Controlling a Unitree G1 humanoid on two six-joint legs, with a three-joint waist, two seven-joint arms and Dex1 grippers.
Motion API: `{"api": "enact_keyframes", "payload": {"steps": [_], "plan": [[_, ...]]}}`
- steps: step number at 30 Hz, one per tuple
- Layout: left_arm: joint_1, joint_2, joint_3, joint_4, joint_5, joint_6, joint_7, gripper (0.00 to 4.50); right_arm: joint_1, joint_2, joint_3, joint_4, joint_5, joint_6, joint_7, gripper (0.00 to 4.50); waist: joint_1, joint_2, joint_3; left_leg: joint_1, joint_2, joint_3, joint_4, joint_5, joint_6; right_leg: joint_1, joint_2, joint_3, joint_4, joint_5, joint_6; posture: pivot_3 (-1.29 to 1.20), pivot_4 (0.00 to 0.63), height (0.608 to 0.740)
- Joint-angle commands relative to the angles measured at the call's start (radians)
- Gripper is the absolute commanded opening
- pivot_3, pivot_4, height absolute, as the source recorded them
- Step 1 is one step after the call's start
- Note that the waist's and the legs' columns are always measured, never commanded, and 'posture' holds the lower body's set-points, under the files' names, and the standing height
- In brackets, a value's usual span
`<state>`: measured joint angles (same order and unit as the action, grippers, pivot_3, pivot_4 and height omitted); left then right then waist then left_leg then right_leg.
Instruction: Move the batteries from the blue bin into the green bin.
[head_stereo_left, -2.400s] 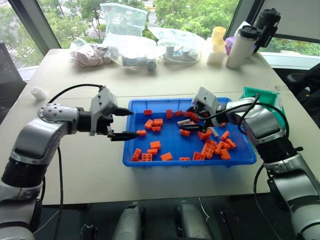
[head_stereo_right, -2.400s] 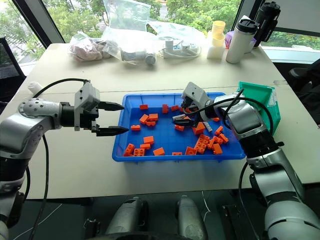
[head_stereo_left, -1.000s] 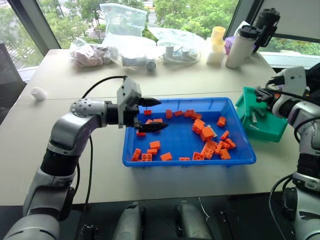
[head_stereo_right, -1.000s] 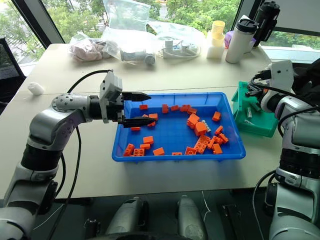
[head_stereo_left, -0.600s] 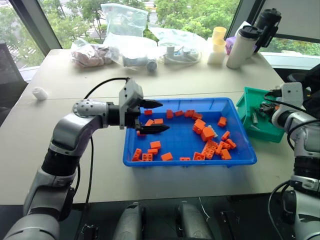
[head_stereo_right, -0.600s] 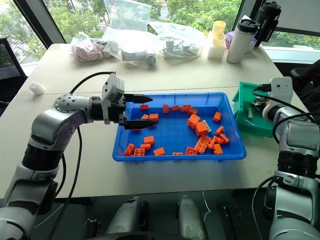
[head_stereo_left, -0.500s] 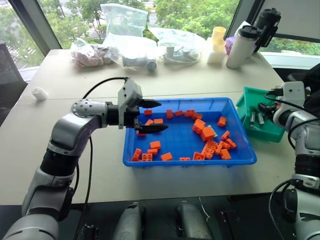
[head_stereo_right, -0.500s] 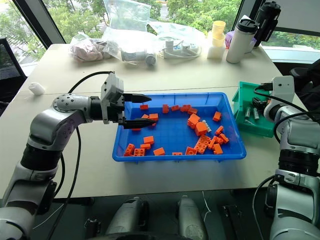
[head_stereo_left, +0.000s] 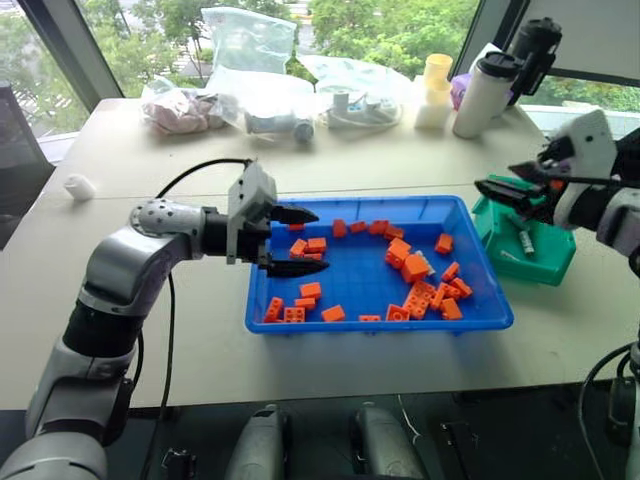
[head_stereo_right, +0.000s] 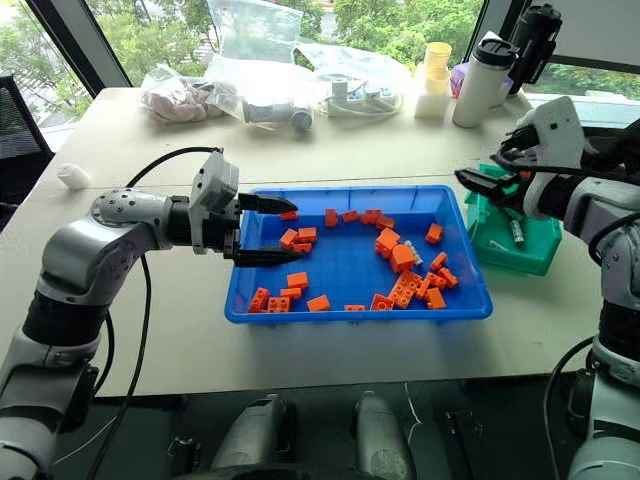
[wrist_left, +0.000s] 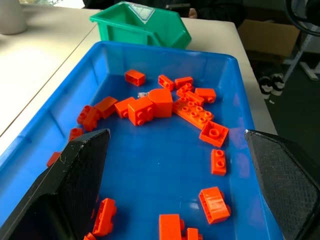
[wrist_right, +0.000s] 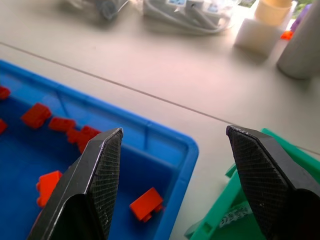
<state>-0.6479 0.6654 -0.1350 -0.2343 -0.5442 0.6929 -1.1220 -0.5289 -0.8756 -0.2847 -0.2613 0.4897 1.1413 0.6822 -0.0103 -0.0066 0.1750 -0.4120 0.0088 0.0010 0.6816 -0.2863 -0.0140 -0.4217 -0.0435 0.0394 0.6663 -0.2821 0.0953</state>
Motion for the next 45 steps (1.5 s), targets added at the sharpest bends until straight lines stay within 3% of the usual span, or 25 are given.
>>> {"api": "enact_keyframes", "payload": {"steps": [1,5,15,24,26,30,36,41,45], "plan": [[0.009,0.016,-0.015,-0.058,-0.024,0.021,-0.028,4.50,0.040,0.011,0.009,-0.074,0.050,0.064,-0.006,3.41,0.000,0.000,0.000,0.000,0.000,0.000,0.000,0.000,0.000,0.000,0.000,0.000,0.000,0.000,0.000,0.00,0.150,0.740],[0.024,0.042,-0.064,-0.075,0.040,-0.011,-0.031,4.50,0.094,0.045,0.065,-0.107,0.034,0.067,-0.056,3.41,-0.002,0.000,0.000,0.000,-0.001,0.000,0.000,0.000,0.000,0.000,0.000,0.000,0.000,0.000,0.000,0.00,0.150,0.740],[0.020,0.032,-0.072,-0.076,0.042,-0.016,-0.030,4.50,0.138,0.129,0.145,-0.149,0.060,0.062,-0.090,3.41,-0.003,0.000,0.000,0.000,0.000,0.000,0.000,0.000,0.000,0.000,0.000,0.000,0.000,0.000,0.000,0.00,0.150,0.740],[0.027,0.038,-0.078,-0.053,0.080,-0.040,-0.029,4.50,0.167,0.126,0.275,-0.130,-0.018,-0.021,-0.110,3.41,-0.003,0.000,0.000,0.000,-0.001,0.000,0.000,0.000,0.000,0.000,0.000,-0.001,0.000,0.000,0.000,0.00,0.150,0.740],[0.029,0.037,-0.077,-0.051,0.083,-0.042,-0.031,4.50,0.162,0.128,0.282,-0.107,-0.028,-0.038,-0.110,2.86,-0.003,0.000,0.000,0.000,-0.001,0.000,0.000,0.000,0.000,0.000,0.000,-0.001,0.000,0.000,0.000,0.00,0.150,0.740],[0.031,0.038,-0.075,-0.048,0.088,-0.045,-0.030,4.50,0.155,0.126,0.290,-0.094,-0.039,-0.061,-0.102,1.15,-0.003,0.000,0.000,0.000,-0.001,0.000,0.000,0.000,0.000,0.000,0.000,-0.001,0.000,0.000,0.000,0.00,0.150,0.740],[0.033,0.035,-0.074,-0.043,0.091,-0.048,-0.031,4.50,0.130,0.206,0.231,-0.193,0.110,-0.022,-0.047,1.16,-0.006,0.000,0.000,0.000,0.000,0.000,0.000,0.000,0.000,0.000,0.001,-0.001,0.000,0.000,0.000,0.00,0.150,0.740],[0.030,0.024,-0.079,-0.041,0.098,-0.052,-0.028,4.50,0.122,0.221,0.261,-0.186,0.100,-0.028,-0.074,1.16,0.000,0.000,0.000,0.000,0.000,-0.001,0.000,0.000,0.000,0.000,0.000,-0.001,0.000,0.000,0.000,0.00,0.150,0.740],[0.023,0.017,-0.078,-0.031,0.093,-0.050,-0.033,4.50,0.114,0.227,0.382,-0.132,0.008,-0.122,-0.070,1.16,-0.003,0.000,0.000,0.000,-0.001,-0.001,0.000,0.000,0.000,0.000,0.000,-0.001,0.000,0.000,0.000,0.00,0.150,0.740]]}}
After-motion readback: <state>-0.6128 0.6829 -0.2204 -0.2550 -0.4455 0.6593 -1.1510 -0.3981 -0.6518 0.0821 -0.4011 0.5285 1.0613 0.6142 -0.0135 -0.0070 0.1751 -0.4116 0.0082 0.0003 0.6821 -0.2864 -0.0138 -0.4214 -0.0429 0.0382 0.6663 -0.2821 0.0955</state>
